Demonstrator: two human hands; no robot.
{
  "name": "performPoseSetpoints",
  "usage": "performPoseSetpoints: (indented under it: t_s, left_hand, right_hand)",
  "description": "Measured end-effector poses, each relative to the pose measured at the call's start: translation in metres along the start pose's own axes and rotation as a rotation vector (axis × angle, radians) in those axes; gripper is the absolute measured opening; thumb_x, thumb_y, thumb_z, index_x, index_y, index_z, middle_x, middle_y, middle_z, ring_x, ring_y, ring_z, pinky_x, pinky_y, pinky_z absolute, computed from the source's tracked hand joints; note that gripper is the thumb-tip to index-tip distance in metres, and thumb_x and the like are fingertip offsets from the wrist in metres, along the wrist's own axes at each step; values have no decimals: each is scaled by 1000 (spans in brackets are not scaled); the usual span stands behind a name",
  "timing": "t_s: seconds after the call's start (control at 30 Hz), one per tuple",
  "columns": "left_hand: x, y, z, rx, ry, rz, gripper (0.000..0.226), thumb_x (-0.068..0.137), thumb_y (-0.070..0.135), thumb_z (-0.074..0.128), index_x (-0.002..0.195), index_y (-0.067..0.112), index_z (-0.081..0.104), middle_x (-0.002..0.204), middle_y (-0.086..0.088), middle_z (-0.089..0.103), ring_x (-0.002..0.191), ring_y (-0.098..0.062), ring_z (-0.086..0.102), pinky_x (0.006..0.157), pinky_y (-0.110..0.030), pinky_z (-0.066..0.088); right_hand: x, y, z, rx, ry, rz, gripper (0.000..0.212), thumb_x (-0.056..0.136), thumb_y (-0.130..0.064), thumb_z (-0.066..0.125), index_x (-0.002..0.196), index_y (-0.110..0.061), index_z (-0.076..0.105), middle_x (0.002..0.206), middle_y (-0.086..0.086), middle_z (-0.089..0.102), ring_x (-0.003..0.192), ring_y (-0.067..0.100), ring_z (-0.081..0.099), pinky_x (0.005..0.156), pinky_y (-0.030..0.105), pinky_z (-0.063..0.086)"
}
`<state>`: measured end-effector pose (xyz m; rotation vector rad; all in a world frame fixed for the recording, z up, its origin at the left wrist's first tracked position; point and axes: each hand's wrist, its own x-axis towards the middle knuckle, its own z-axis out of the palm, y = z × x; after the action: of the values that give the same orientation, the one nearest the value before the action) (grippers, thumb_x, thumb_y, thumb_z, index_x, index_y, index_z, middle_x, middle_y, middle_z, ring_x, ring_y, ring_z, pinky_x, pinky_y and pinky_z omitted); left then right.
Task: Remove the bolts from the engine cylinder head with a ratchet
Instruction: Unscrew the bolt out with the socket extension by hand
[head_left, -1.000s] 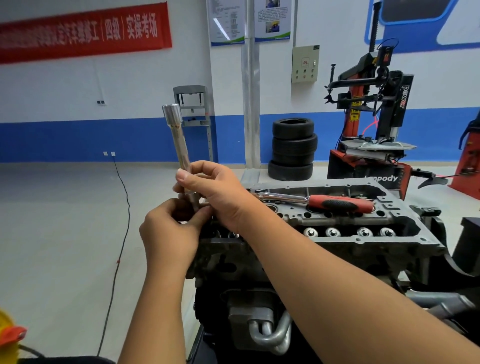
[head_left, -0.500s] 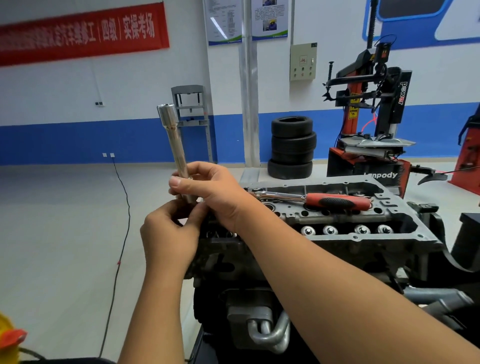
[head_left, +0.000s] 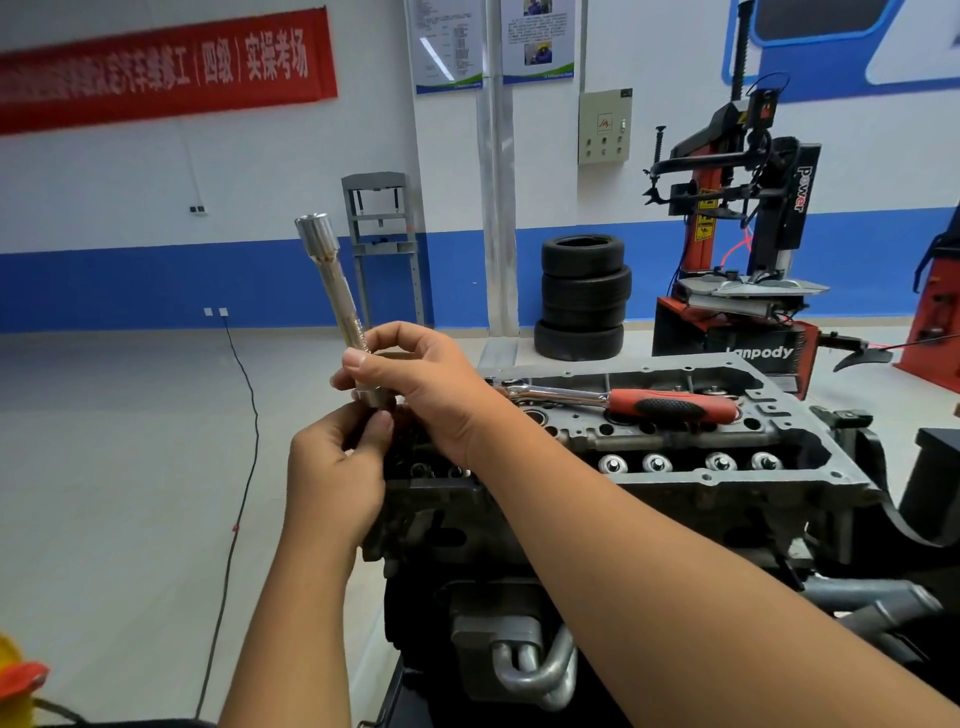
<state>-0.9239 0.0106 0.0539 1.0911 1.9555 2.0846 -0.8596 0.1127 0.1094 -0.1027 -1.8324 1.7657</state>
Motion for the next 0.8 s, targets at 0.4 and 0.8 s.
performPoseSetpoints:
  t_s: [0.4, 0.8]
  left_hand:
    - [4, -3, -1, -17, -32, 13, 33, 104, 14, 62, 92, 44, 72, 90, 28, 75, 86, 5, 72, 72, -20, 52]
    - [5, -5, -2, 4, -50, 2, 36, 105, 11, 59, 94, 42, 72, 92, 21, 77, 90, -4, 74, 83, -32, 57]
  right_hand:
    - [0, 1, -2, 12, 24, -16, 5, 96, -23, 73, 92, -20, 72, 91, 2, 77, 80, 9, 71, 81, 33, 53]
    - [1, 2, -3, -4, 19, 1, 9, 98, -28, 69, 97, -21, 73, 96, 0, 77, 87, 11, 68, 84, 38, 51]
